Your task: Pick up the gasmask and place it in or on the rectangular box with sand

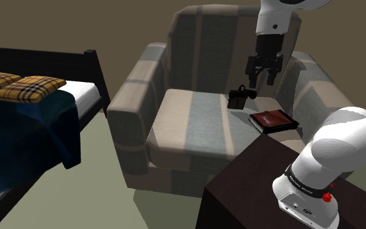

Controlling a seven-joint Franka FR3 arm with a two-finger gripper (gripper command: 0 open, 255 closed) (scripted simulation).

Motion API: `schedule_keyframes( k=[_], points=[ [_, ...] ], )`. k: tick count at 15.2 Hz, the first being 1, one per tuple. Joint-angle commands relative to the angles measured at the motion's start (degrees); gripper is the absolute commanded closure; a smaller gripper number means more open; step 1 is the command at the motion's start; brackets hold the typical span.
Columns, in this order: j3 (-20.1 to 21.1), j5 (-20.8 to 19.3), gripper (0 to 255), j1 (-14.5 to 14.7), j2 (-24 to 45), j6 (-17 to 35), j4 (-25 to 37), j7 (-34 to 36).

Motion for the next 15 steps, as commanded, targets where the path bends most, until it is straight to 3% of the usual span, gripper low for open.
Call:
schedule_keyframes(
  k=[1,9,15],
  points=[
    [0.0,0.0,0,0.0,0.0,0.0,0.0,0.0],
    [-9.33,-7.33,0,-2.44,7.36,9.17,-0.66,-13.42],
    [-16.16,-10.12,0,-3.34,16.31,16.46,2.19,-23.34]
  ],
)
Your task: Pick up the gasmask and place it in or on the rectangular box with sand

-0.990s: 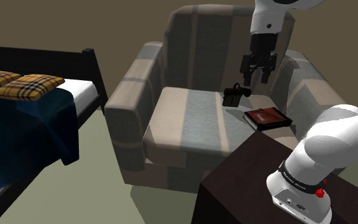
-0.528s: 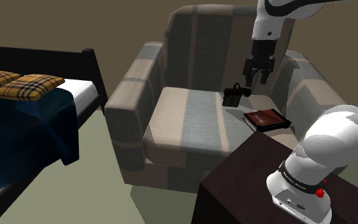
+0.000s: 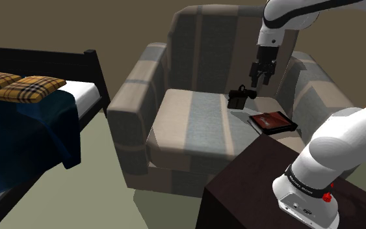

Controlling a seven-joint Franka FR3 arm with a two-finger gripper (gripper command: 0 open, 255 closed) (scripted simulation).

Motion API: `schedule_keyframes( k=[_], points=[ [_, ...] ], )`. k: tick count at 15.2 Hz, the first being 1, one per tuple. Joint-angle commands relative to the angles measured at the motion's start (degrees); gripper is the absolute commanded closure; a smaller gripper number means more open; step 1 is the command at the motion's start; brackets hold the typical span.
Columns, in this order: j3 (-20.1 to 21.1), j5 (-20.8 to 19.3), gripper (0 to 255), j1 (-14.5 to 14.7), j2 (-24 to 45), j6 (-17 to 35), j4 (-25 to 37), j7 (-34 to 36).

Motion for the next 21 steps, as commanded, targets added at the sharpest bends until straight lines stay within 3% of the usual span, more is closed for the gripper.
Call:
schedule_keyframes(
  k=[1,7,13,21],
  points=[
    [-2.24,-0.43,0,-0.1,3.57,2.58,1.43,-3.47],
    [-8.4,1.12,0,-0.15,15.3,8.83,7.61,-14.18],
    [-12.74,7.1,0,-1.05,29.05,12.82,16.66,-26.0],
    [-12.85,18.05,0,-7.21,48.63,12.88,33.67,-40.2]
  ],
)
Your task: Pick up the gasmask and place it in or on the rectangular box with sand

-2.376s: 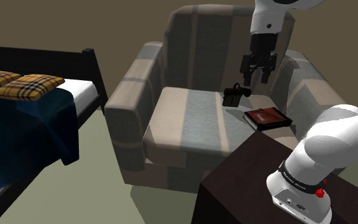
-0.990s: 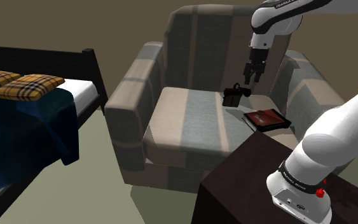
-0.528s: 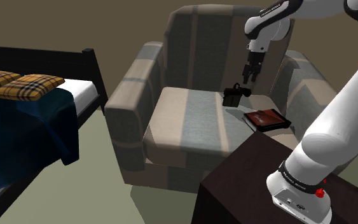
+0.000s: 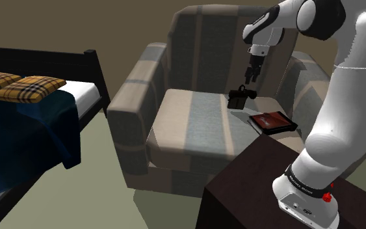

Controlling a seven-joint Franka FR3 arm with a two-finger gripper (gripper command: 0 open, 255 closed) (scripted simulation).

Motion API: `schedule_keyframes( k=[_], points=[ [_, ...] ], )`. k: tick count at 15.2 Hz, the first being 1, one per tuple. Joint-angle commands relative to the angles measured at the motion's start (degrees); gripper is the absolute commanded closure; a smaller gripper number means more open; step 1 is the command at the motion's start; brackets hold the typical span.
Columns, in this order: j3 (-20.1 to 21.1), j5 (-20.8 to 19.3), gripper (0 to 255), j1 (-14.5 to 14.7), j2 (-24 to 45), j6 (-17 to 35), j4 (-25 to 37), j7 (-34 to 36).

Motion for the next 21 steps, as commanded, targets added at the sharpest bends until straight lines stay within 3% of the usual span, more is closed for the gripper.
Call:
schedule_keyframes(
  k=[1,7,11,21],
  points=[
    [0.5,2.38,0,-2.2,4.57,-0.71,4.8,-3.14],
    [3.57,8.13,0,-9.72,19.27,-4.73,23.14,-8.87],
    [6.07,10.67,0,-15.55,30.51,-9.6,40.06,-10.3],
    [6.73,11.49,0,-15.02,32.17,-4.91,36.88,-11.12]
  ],
)
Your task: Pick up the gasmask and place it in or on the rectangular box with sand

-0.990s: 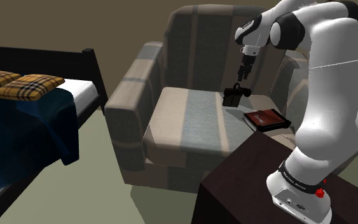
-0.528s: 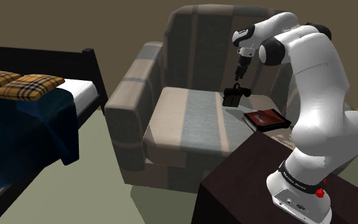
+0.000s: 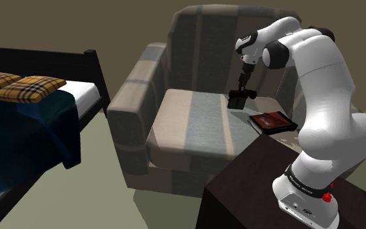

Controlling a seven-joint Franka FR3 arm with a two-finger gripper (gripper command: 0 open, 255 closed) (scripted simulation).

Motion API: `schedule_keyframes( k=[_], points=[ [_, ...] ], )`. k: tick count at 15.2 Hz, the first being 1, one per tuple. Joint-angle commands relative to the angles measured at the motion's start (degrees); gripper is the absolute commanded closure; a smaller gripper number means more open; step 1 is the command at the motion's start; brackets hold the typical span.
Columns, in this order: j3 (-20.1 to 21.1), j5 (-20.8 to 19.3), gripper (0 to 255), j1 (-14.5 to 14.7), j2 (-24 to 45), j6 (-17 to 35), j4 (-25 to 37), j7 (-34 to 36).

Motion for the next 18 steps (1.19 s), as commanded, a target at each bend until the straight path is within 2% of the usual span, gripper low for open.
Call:
schedule_keyframes(
  k=[1,6,7,18],
  points=[
    [0.06,0.06,0,-0.06,0.27,0.09,0.22,0.02],
    [0.06,0.06,0,-0.06,0.26,0.09,0.21,0.02],
    [0.06,0.06,255,-0.06,0.26,0.09,0.21,0.02],
    [-0.13,-0.19,255,-0.02,-0.44,-0.91,0.56,0.22]
  ],
)
